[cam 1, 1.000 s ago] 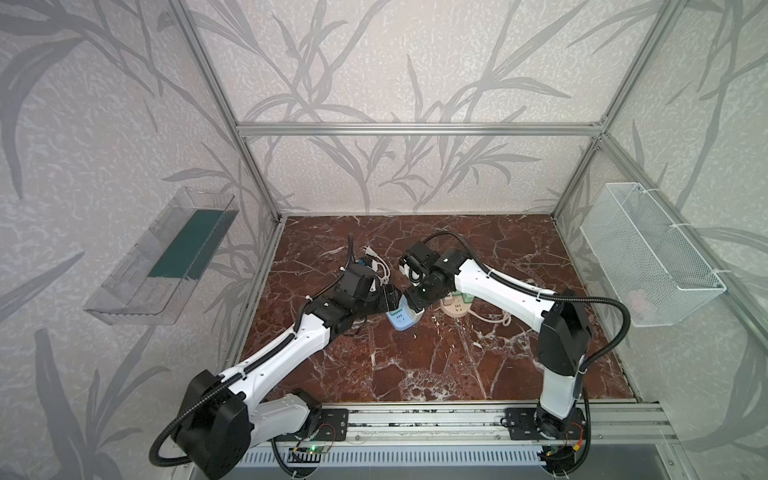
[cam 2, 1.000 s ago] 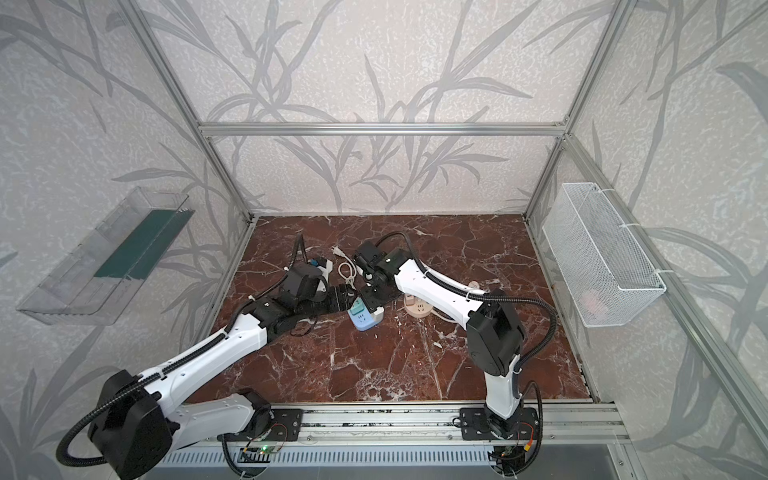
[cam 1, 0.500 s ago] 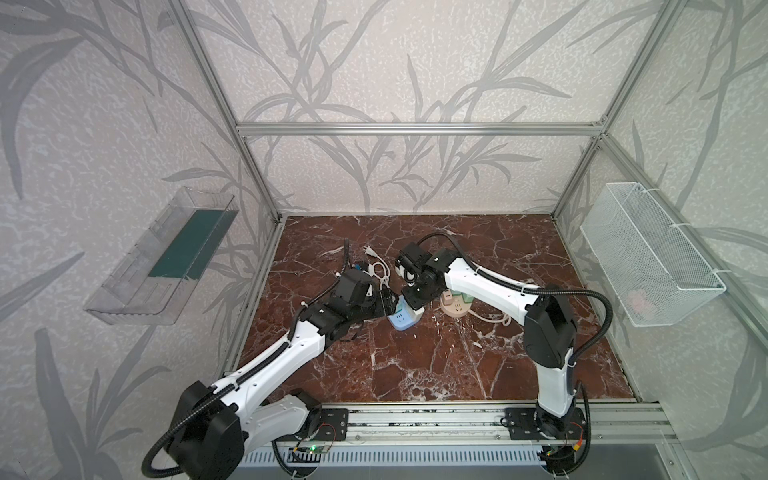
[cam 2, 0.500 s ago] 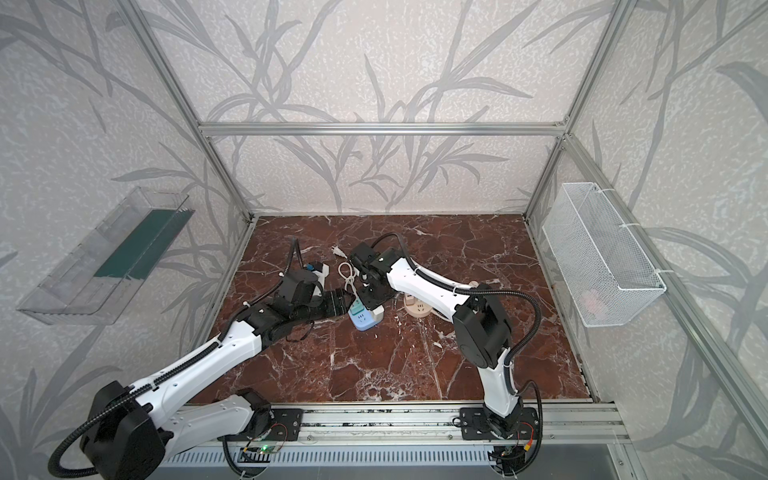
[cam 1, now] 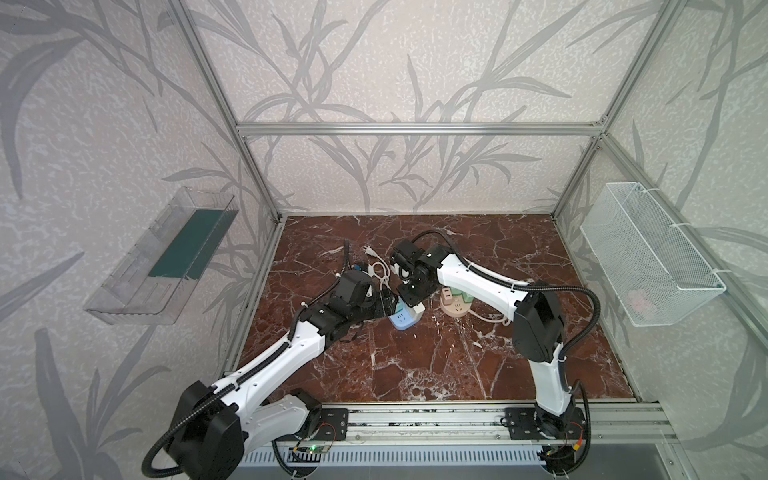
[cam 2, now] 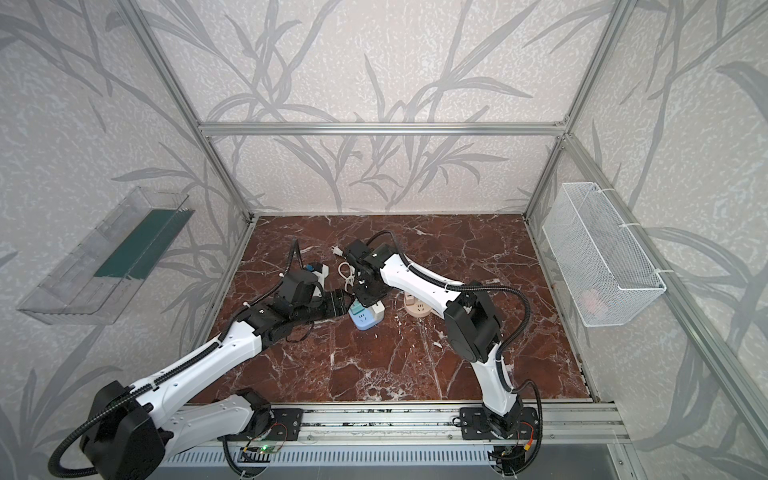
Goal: Insert the plug
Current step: 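Push the white charger fully into the socket with the right gripper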
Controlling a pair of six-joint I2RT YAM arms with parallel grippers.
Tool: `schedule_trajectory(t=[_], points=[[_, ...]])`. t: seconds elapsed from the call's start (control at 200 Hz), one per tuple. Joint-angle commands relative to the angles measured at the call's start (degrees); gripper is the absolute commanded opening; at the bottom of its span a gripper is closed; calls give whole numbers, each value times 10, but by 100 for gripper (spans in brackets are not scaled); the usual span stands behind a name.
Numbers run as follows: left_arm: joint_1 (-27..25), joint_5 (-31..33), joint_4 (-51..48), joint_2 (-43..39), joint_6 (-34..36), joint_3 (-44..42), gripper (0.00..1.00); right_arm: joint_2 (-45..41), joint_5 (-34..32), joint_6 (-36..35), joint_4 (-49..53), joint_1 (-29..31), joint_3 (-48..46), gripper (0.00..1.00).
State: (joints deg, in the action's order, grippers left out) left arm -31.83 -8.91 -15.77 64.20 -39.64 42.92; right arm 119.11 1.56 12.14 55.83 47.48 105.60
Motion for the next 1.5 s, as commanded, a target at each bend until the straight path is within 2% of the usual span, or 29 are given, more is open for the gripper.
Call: schedule_trajectory(t=[0.0,0.15,0.225,0.355,0.79,1.0,1.305,1.41,1.495], points=[[-1,6,8,3,-2,-4,77,23,-5,-5,36,-2,11,9],[-1,8,10,5,-2,-5,77,36,-2,-5,45,-2,17,7],[-1,7,9,6,-1,-5,77,41,1,-3,54,-2,16,3],[0,9,7,5,0,-5,77,24,9,5,43,1,-18,0],[0,5,15,13,-2,-8,77,21,41,26,18,3,-104,0],[0,9,14,12,-3,-11,77,12,24,42,17,3,-126,0],[-1,34,-20,6,14,9,77,-37,-10,82,-4,4,-138,0],[-1,37,-27,1,14,10,77,-79,-30,103,-32,3,-158,0],[-1,38,-29,-5,13,9,78,-118,-21,109,-69,3,-179,1]])
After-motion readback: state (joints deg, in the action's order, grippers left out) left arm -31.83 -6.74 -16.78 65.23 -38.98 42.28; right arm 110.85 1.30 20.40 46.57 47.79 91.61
